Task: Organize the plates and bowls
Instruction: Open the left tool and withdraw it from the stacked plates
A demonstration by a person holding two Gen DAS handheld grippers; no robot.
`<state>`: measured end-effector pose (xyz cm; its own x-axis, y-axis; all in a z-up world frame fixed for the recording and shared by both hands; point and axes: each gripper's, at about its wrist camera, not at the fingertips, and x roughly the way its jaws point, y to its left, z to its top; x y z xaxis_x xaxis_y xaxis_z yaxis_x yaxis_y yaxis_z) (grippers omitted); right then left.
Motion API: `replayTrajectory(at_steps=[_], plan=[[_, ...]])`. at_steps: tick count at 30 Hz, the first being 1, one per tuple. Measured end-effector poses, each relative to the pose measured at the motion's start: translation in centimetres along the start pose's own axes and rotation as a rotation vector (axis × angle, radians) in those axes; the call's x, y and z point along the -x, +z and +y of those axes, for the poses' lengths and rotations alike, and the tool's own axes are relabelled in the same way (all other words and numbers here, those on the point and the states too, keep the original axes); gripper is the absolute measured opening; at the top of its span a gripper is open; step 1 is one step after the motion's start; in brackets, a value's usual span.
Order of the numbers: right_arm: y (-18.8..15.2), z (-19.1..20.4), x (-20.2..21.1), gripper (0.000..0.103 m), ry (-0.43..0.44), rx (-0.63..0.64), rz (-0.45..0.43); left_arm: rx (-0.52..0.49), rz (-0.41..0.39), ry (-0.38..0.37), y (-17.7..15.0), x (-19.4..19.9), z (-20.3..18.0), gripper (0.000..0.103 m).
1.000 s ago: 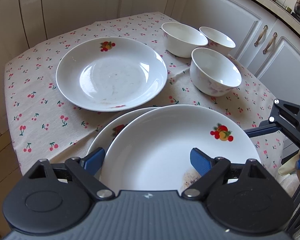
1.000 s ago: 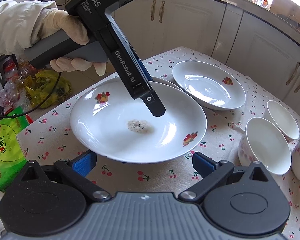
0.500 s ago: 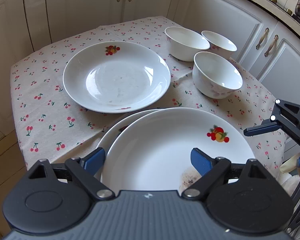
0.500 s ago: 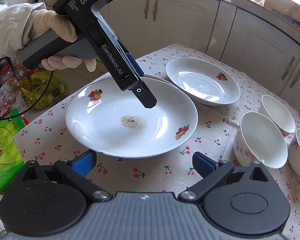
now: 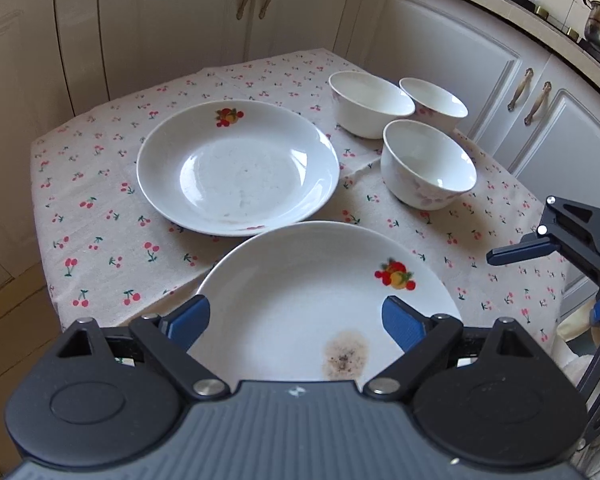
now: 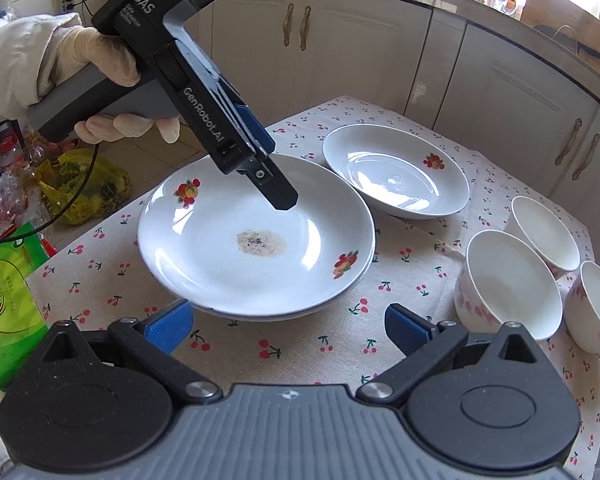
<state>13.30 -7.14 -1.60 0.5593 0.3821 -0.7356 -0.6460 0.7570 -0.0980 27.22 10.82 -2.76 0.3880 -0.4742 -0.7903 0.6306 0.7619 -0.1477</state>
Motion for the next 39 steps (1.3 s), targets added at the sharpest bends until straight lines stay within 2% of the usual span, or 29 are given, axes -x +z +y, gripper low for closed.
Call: replayTrajectory(at_steps=[6, 13, 29, 35, 39], plan=[[0.2, -0.6, 0.7, 0.103, -0.044, -0.021, -0.02, -0.032, -0.107, 0.051, -0.8, 2.3, -1.2, 0.093], [0.3, -1.3, 1.8, 0.103, -0.093, -0.106, -0.06, -0.068, -0.221, 0.134, -2.1, 4.7, -2.8, 0.094], [2.4, -3.0, 3.1, 0.103, -0.139, -0.141, -0.101, -0.046, -0.297, 0.196, -3.3, 6.8, -1.2, 0.095], [4.6, -4.9, 2.1, 0.103, -0.121, -0.212, -0.115, -0.057, -0.301, 0.22, -2.1, 5.9, 1.2, 0.095], [6.5, -6.7, 0.7, 0.103, -0.092, -0.286, -0.112, -0.105, -0.285, 0.226, -0.7, 5.1, 3.0, 0.095]])
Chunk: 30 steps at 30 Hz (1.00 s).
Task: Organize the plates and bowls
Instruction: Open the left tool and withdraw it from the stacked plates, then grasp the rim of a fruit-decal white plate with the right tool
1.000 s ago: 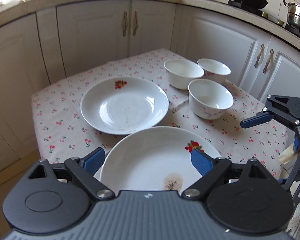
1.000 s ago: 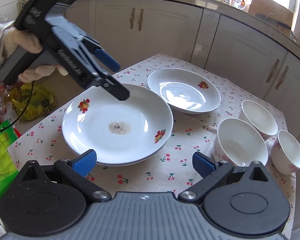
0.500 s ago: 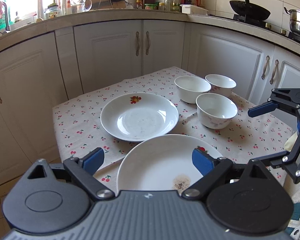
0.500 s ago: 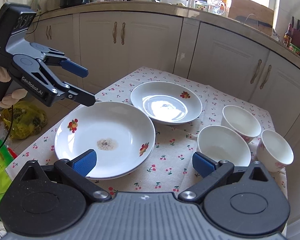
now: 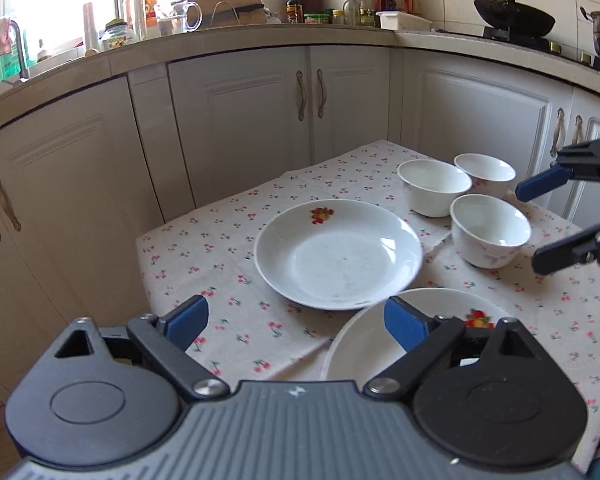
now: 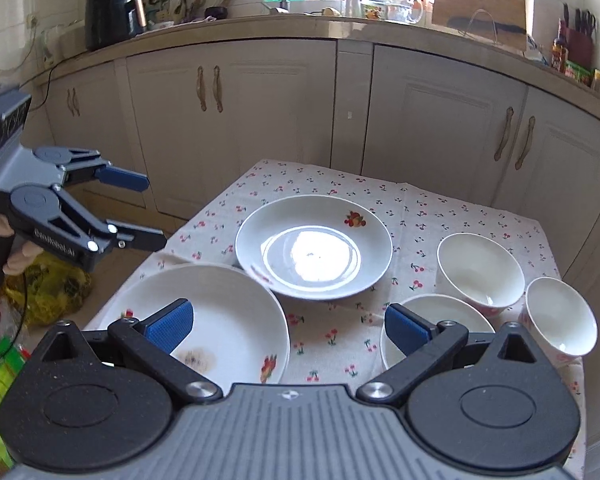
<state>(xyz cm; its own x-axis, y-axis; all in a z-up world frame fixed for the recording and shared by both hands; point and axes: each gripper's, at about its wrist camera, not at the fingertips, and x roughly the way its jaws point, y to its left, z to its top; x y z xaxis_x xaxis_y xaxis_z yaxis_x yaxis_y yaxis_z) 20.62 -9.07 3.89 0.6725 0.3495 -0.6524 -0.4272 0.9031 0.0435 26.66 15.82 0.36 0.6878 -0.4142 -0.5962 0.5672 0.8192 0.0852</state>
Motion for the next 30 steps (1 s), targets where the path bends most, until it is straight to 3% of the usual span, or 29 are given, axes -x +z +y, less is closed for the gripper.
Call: replayTrajectory(at_steps=[4, 11, 18, 30], plan=[[2.1, -0.9, -1.9, 0.103, 0.015, -0.036, 0.031, -0.058, 0.022, -0.042, 0.2, -1.8, 2.0, 0.095], [4.5, -3.2, -6.0, 0.103, -0.003, -0.059, 0.087, -0.057, 0.072, -0.119, -0.4, -5.3, 4.2, 0.095], [5.8, -6.6, -10.1, 0.103, 0.013, -0.16, 0.178, -0.076, 0.137, -0.171, -0.8, -9.1, 5.3, 0.094], [6.5, -9.4, -14.8, 0.103, 0.039, -0.301, 0.287, -0.105, 0.173, -0.302, -0.7, -13.0, 5.5, 0.093]])
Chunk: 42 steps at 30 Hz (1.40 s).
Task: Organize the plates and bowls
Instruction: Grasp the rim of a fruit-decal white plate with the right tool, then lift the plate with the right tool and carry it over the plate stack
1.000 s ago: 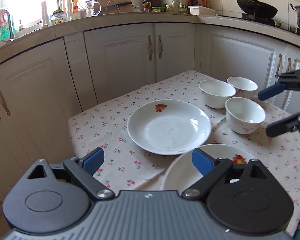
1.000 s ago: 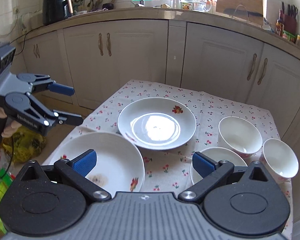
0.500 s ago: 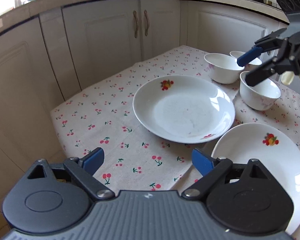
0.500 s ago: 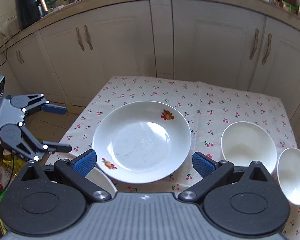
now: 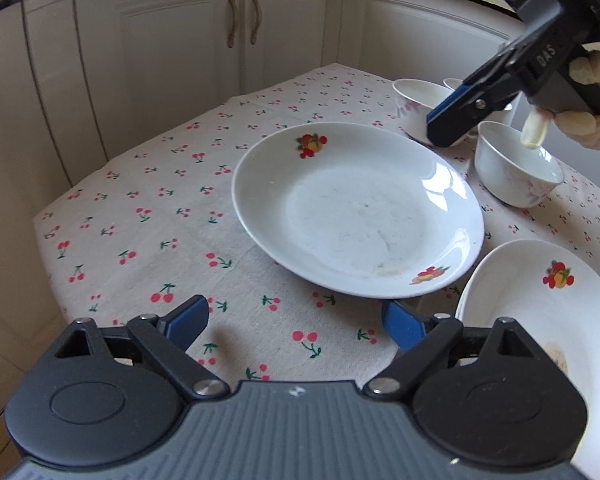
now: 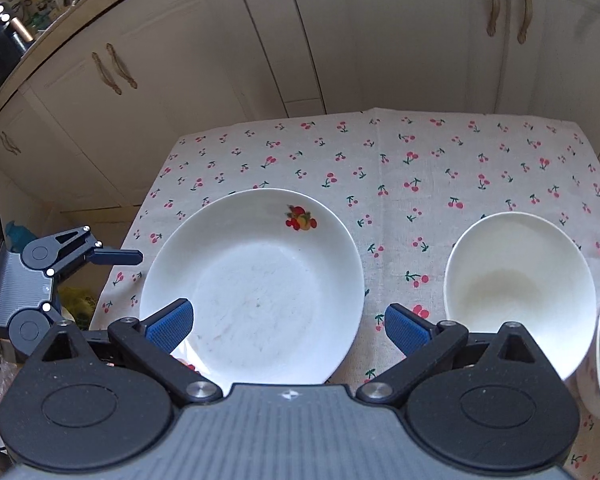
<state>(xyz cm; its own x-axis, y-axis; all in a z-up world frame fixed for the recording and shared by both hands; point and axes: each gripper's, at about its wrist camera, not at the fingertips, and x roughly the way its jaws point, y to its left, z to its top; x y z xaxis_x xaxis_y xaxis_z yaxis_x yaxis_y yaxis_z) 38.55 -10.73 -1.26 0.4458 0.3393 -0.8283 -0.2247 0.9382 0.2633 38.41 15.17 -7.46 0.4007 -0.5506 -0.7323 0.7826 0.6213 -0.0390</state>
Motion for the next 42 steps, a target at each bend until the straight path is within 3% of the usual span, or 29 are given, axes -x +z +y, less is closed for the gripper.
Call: replayTrajectory(at_steps=[5, 17, 30, 42], plan=[[0.3, -0.5, -1.3, 0.102, -0.011, -0.016, 0.035, -0.036, 0.001, -0.058, 0.2, -0.6, 0.1, 0.092], [1.6, -0.6, -2.9, 0.088, -0.006, 0.019, 0.07, -0.106, -0.008, -0.146, 0.7, -1.2, 0.6, 0.092], [2.2, -0.5, -3.6, 0.084, 0.006, 0.056, 0.079, -0.187, -0.009, -0.175, 1.4, -1.2, 0.1, 0.087], [2.9, -0.8, -4.0, 0.084, 0.023, 0.062, 0.065, -0.193, -0.014, -0.182, 1.7, -1.6, 0.0, 0.086]])
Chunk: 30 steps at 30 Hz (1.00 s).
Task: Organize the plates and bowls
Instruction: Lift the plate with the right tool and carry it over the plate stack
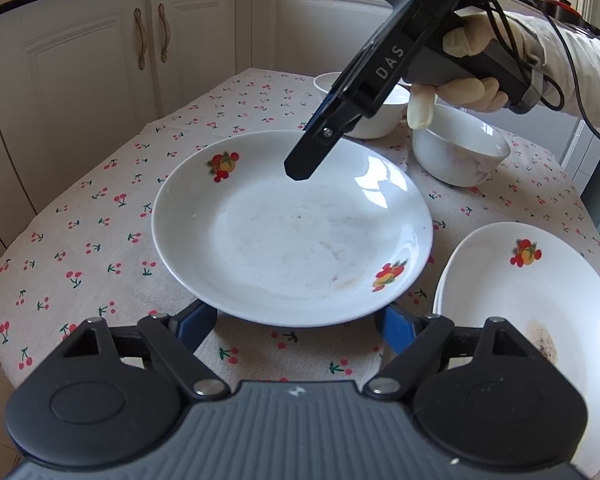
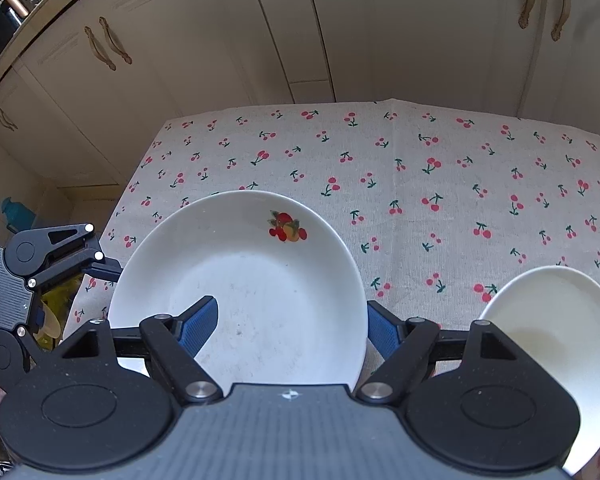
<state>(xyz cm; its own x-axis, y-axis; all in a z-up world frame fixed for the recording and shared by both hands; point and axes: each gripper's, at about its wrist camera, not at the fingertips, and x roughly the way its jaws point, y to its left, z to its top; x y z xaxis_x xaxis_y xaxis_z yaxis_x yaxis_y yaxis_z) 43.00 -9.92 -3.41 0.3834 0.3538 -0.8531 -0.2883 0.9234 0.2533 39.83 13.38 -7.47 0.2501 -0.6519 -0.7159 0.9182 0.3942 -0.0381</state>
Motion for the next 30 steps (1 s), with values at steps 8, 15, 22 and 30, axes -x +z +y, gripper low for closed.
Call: replayTrajectory(at_steps=[8, 15, 22, 30], plan=[[0.4, -0.1, -0.1, 0.084, 0.012, 0.006, 0.029, -0.004, 0.01, 0.023, 0.1, 0.1, -0.3, 0.086], [0.8, 0.1, -0.5, 0.084, 0.018, 0.013, 0.054, -0.004, 0.009, 0.025, -0.1, 0.4, 0.2, 0.086], [1.8, 0.1, -1.3, 0.084, 0.037, 0.016, 0.088, 0.021, 0.007, 0.021, -0.4, 0.5, 0.5, 0.086], [2.1, -0.1, -2.4, 0.084, 0.057, -0.013, 0.11, 0.033, -0.001, 0.017, -0.6, 0.3, 0.5, 0.086]])
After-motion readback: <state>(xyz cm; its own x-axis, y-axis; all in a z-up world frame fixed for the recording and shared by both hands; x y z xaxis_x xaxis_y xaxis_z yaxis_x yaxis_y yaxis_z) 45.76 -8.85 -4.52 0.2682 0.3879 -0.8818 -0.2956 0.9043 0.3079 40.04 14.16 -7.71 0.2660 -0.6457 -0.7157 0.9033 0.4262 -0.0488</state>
